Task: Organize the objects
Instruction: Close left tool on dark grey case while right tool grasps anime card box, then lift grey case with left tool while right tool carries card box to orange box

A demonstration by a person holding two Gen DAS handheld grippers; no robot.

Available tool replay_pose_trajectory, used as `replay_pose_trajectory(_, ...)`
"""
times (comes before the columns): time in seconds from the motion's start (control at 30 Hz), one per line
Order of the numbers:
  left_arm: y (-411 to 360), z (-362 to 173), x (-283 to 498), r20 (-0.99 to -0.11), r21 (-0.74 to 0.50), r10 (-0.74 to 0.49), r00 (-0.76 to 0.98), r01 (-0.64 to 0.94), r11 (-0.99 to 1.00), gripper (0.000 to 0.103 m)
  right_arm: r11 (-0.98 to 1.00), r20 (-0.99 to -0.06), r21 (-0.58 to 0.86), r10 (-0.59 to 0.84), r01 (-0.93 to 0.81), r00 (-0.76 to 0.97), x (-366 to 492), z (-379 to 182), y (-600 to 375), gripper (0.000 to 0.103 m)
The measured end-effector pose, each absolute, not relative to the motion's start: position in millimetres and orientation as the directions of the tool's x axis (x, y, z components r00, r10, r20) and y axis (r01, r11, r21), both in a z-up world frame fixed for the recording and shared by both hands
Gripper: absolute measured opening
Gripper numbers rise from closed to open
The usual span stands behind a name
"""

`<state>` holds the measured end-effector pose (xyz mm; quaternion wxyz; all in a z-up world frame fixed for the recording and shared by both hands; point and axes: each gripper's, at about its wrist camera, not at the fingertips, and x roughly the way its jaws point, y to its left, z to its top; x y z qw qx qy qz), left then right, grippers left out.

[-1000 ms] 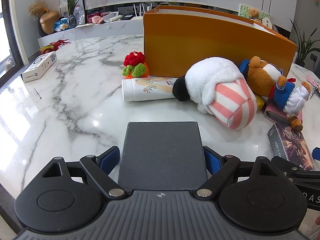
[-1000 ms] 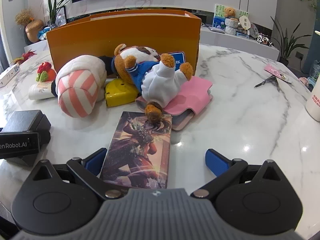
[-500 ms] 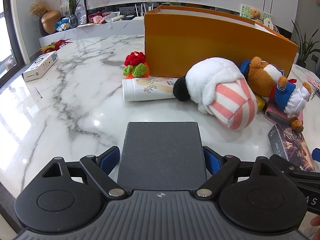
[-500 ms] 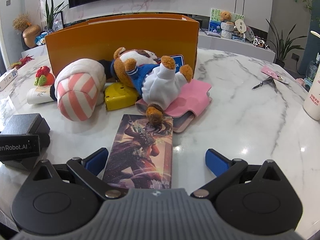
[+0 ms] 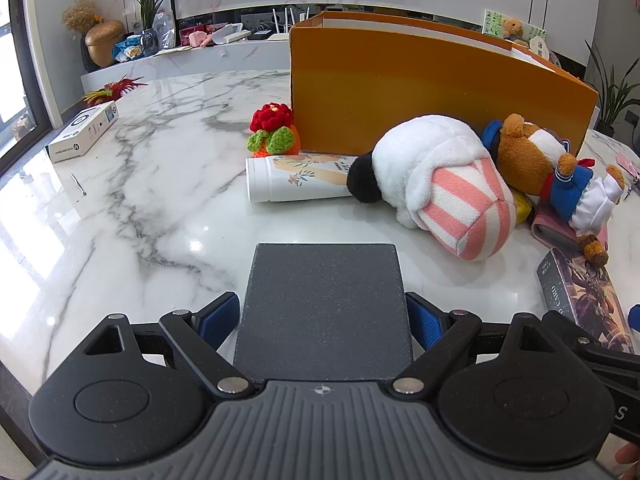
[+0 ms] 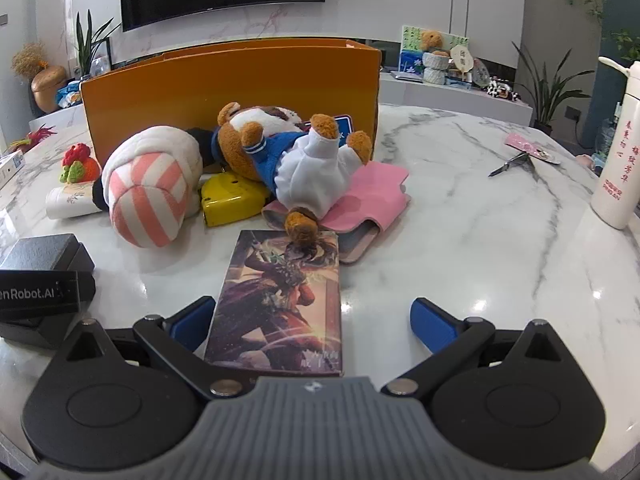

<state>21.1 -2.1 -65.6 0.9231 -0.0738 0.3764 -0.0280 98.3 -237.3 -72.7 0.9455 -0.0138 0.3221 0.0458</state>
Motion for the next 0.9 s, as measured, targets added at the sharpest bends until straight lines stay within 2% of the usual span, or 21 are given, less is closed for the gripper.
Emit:
replay_pose_trajectory(0.2, -2.2, -65.6, 21.0, -0.691, -0.157, -0.103, 0.716, -0.01, 0.988, 0.103, 0.991, -0.602, 0.002, 0.108, -0.133, 0.791, 98.3, -71.6, -233.8, 0.093)
replay_pose_trajectory(0.33, -2.2, -65.6, 21.0, -0.69, -0.157, -0.099, 0.717, -0.015, 0.988, 0.103, 0.987, -0.589, -0.006, 0.125, -0.159, 0.799, 97.4, -69.5, -231.5, 0.073)
replay_pose_trajectory(0.5, -1.2, -65.5, 20.1, -0.688, -0.161, -0.109, 0.717, -0.005, 0.987, 0.103, 0.985, -0.589, -0.004, 0.137, -0.172, 0.796, 98.0, -68.7, -231.3, 0.071)
replay_pose_trajectory(0.53, -1.5, -65.1, 19.7, -0.686, -0.16, -0.112, 0.719, 0.001, 0.987, 0.1, 0.985, -0.589, -0.006, 0.137, -0.174, 0.796, 98.1, -68.6, -231.0, 0.071)
replay_pose_trajectory(0.6, -2.8, -63.5, 18.3, -0.679, -0.157, -0.114, 0.725, 0.008, 0.988, 0.087, 0.984, -0.592, -0.006, 0.138, -0.176, 0.794, 98.8, -68.3, -230.5, 0.071)
replay_pose_trajectory(0.73, -4.0, -62.9, 19.0, -0.682, -0.157, -0.118, 0.722, 0.013, 0.988, 0.088, 0.98, -0.593, -0.01, 0.154, -0.198, 0.791, 98.4, -67.2, -228.7, 0.064)
replay_pose_trajectory(0.9, -4.0, -62.7, 19.9, -0.684, -0.158, -0.118, 0.72, 0.012, 0.987, 0.088, 0.979, -0.596, -0.011, 0.156, -0.203, 0.787, 99.2, -66.6, -228.1, 0.063)
